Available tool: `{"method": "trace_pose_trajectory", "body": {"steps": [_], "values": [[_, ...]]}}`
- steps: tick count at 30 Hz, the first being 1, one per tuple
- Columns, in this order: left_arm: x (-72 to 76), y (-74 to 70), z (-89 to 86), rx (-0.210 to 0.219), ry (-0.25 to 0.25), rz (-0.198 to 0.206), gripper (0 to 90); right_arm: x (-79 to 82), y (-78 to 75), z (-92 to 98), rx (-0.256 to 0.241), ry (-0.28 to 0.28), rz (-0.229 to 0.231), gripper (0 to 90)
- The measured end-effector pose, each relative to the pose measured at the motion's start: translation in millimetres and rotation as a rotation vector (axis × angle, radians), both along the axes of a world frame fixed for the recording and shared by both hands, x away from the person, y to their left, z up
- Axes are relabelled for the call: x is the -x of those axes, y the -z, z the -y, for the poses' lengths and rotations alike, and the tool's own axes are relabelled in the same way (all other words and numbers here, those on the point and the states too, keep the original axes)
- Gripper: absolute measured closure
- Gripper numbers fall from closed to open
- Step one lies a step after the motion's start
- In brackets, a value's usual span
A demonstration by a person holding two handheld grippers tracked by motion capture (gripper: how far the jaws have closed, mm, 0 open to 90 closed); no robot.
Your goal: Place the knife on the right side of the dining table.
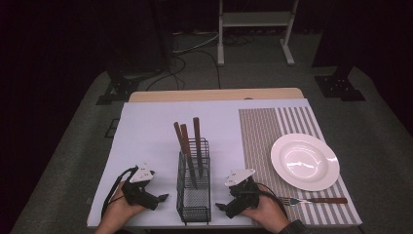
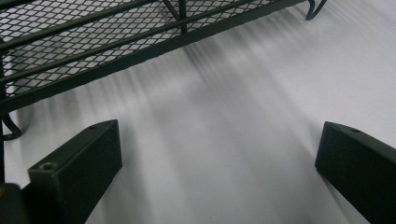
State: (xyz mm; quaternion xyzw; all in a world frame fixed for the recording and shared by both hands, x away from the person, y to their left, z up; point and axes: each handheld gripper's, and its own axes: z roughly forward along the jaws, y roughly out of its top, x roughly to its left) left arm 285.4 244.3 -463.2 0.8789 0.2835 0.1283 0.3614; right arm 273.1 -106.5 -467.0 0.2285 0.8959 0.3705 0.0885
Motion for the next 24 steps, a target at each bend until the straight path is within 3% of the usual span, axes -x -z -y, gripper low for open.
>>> {"method": "trace_pose_trajectory", "body": {"steps": [7,12,24], "values": [[0.0,0.0,0.0,0.0,0.0,0.0,0.0,-0.3,-0.5,0.3,0.002,-0.002,-0.001,0.0],[0.1,-0.1,0.0,-0.002,0.001,0.001,0.0,-1.9,-7.0,4.2,-0.004,0.012,-0.019,10.9],[0.1,-0.2,-0.1,-0.003,0.002,0.001,0.0,-6.0,-20.8,11.5,-0.043,0.032,-0.019,22.2]]}}
